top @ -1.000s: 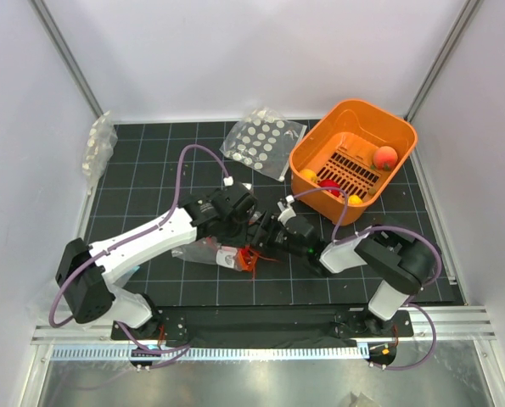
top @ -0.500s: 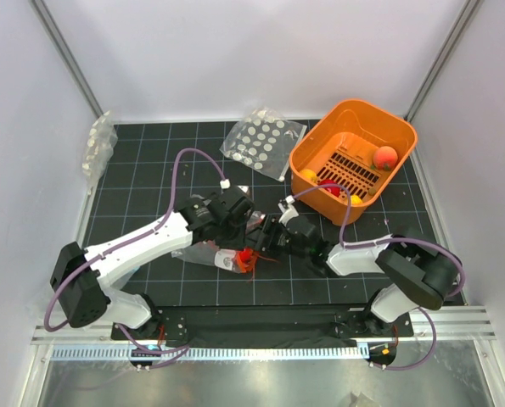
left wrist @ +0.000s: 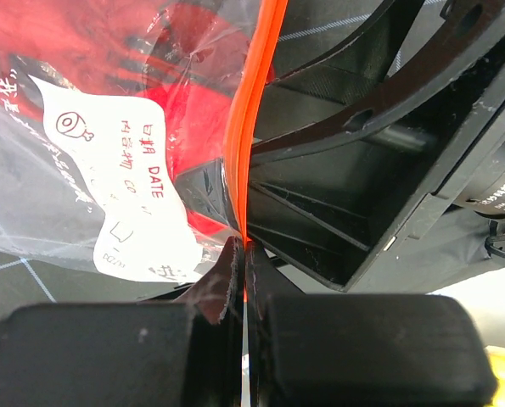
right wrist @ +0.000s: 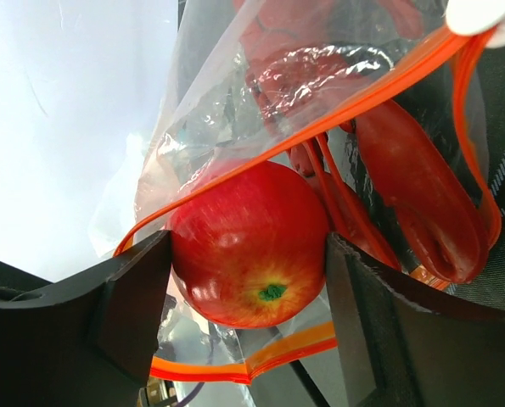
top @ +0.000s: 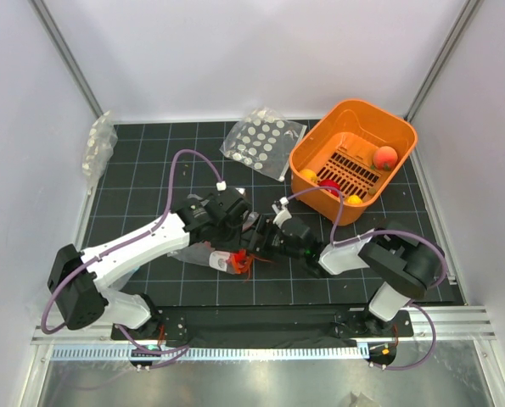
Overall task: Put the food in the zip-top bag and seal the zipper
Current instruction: Place the fake fruit in the zipper food storage bag.
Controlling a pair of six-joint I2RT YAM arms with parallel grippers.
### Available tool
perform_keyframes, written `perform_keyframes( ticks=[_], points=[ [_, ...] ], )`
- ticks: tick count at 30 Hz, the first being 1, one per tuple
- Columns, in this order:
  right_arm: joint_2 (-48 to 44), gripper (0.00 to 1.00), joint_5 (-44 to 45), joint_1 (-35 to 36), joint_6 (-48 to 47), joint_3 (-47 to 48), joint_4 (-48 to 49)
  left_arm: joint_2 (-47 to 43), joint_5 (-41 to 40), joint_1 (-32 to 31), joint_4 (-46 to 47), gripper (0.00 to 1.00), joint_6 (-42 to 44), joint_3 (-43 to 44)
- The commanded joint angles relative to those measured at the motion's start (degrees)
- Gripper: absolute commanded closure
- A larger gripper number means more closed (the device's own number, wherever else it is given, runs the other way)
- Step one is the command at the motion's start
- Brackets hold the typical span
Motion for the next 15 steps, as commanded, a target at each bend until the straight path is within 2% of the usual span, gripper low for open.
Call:
perform_keyframes(
  ticks=[1, 6, 15],
  points=[
    [-0.63, 0.24, -1.21, 1.91, 0.2, -0.21, 4.86, -1.81, 0.51, 0.06, 6.77, 1.0, -1.06, 0.56],
    [-2.92, 0.11, 0.2, 1.91, -1.21, -0.48, 0.92, -2.6, 0.43, 0.06, 6.77, 1.0, -1.32, -0.59],
    [-10.03, 0.14, 5.64, 1.91, -4.29, -0.48, -8.67, -3.31, 0.34, 0.06, 6.77, 1.0, -1.59, -1.03]
  ],
)
